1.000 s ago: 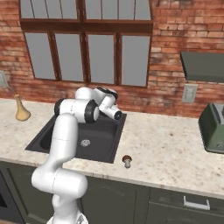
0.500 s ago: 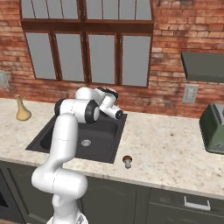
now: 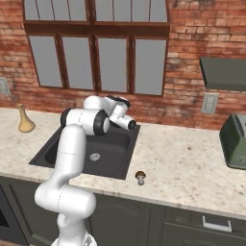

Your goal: Turn on the sink faucet. Then move the mushroom from the counter to the sink. Turn off the sink. Move the vegetable from the sink to the pot next to the stove. Finally move the pot to the rear right burner.

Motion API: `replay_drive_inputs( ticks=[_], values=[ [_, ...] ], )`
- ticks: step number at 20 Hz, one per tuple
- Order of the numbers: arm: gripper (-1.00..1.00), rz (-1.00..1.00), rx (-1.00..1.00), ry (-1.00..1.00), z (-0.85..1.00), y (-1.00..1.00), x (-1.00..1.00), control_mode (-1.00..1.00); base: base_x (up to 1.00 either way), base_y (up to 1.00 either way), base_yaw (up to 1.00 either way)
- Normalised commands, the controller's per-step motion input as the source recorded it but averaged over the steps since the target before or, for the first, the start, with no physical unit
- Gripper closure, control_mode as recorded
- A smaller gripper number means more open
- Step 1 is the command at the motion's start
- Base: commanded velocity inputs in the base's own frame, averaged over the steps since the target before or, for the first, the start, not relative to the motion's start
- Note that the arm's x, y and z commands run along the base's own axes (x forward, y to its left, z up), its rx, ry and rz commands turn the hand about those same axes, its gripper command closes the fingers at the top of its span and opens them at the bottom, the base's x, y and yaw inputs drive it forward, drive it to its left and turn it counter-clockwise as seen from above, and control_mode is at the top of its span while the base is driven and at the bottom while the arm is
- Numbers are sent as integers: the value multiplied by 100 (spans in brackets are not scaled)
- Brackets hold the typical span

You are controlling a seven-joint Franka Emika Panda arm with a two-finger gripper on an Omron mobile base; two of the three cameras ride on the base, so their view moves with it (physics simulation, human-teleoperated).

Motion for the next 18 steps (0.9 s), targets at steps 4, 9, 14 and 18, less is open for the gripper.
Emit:
replay_drive_inputs(
  ticks=[4,9,14,18],
  values=[
    [100,0,2,6,-35,-62,0,-100,0,0,0],
    [100,0,6,6,-28,-57,0,-100,0,0,0],
    [100,0,7,6,-28,-56,0,-100,0,0,0],
    [100,0,7,7,-28,-55,0,-100,0,0,0]
  ],
)
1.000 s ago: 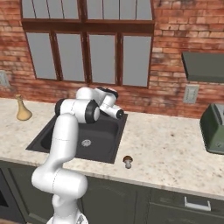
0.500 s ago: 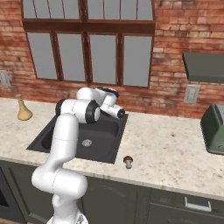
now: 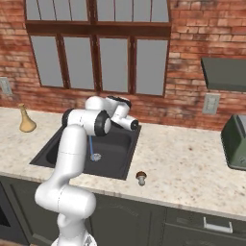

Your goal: Turn on the sink faucet. Then move the mushroom from the counter to the sink. Turn off the sink. Move the vegetable from the sink to the pot next to the stove. Finally move the pot to the rear right burner.

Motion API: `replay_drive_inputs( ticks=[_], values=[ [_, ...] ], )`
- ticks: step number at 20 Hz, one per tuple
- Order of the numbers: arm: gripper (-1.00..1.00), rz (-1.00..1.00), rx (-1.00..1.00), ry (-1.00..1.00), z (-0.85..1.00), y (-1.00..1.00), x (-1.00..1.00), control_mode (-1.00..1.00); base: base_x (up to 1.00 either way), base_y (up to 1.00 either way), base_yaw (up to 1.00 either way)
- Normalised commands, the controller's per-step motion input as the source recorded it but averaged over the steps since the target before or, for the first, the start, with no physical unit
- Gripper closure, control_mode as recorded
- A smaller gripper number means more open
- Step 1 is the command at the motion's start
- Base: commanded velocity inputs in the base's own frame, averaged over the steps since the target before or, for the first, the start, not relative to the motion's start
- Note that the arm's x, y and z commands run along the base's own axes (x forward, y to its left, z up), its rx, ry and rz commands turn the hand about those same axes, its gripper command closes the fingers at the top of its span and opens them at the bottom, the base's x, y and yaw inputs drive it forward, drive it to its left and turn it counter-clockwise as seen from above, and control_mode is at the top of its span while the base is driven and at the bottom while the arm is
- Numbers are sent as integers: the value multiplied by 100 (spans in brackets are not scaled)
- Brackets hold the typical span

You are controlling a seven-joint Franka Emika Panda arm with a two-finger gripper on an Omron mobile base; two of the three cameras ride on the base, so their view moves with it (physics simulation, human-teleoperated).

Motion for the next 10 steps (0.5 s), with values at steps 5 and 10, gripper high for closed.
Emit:
replay_drive_inputs(
  ticks=[5,10],
  values=[
    [100,0,6,7,-29,-53,0,-100,0,0,0],
    [-100,0,5,4,-9,-36,-2,-100,0,0,0]
  ],
)
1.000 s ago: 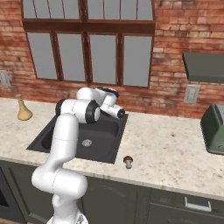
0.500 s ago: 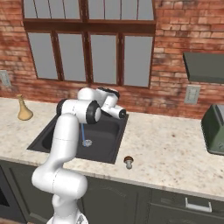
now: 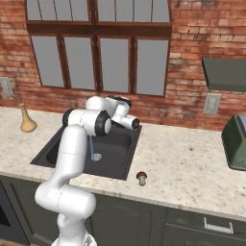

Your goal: Turn on the sink faucet. Then move the mushroom from the counter to the sink. Turn off the sink. Move the vegetable from the sink to the pot next to the stove. Finally move the pot to the rear right burner.

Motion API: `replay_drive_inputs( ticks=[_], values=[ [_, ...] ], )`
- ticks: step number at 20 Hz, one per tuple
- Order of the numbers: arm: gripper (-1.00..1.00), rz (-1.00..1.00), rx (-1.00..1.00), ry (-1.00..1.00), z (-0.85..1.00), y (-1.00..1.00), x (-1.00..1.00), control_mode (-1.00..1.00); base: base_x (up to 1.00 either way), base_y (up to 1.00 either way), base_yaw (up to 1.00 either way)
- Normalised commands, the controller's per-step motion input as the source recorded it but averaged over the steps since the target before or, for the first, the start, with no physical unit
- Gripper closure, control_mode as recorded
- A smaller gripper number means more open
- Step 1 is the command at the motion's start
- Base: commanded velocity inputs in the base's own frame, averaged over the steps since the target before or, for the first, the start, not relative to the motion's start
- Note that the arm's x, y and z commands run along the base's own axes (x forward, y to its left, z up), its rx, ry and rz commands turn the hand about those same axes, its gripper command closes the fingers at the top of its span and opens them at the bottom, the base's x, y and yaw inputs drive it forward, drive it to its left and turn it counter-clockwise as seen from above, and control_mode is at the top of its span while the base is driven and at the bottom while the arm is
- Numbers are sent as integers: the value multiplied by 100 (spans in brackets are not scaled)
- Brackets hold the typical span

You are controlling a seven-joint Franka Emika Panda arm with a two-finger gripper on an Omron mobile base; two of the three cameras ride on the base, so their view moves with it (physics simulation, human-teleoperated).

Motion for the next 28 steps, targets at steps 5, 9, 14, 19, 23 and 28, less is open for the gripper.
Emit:
replay_drive_inputs(
  ticks=[5,9,14,19,23,28],
  values=[
    [-100,0,1,-2,22,-21,-25,-100,0,0,0],
    [-100,0,1,-1,41,-22,-34,-100,0,0,0],
    [-100,0,0,-1,43,-32,-38,-100,0,0,0],
    [-100,0,0,-5,45,-33,-46,-100,0,0,0],
    [-100,0,0,-10,44,-32,-62,-100,0,0,0],
    [-100,-1,0,-9,32,-30,-78,-100,0,0,0]
  ],
)
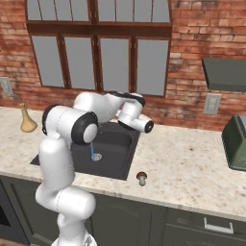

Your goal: Turn on the sink faucet. Then move the mushroom from the counter to the sink. Turn off the sink. Move the vegetable from the sink to the pot next to the stove. Finally move the pot to the rear right burner.

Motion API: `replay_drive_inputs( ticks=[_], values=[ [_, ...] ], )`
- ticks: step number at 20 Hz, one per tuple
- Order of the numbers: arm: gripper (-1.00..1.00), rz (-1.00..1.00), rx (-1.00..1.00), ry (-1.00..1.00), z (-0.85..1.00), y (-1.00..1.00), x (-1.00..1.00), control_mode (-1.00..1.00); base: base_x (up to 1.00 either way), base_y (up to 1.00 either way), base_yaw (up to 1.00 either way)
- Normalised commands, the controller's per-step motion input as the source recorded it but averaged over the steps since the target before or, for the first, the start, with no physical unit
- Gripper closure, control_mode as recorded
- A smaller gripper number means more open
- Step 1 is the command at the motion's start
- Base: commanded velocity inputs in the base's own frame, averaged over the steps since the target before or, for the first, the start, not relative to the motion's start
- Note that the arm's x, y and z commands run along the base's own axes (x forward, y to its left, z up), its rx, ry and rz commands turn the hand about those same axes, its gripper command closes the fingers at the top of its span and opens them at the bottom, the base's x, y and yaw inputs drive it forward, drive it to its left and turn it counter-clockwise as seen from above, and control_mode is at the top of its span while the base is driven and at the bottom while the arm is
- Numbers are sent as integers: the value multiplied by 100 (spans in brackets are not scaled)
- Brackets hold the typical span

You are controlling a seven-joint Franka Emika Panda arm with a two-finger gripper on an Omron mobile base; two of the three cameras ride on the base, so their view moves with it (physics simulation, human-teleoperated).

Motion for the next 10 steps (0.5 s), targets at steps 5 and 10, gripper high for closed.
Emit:
replay_drive_inputs(
  ticks=[5,10],
  values=[
    [-100,-3,0,-7,25,-32,-89,-100,0,0,0],
    [-100,-9,0,0,31,-39,-85,-100,0,0,0]
  ],
)
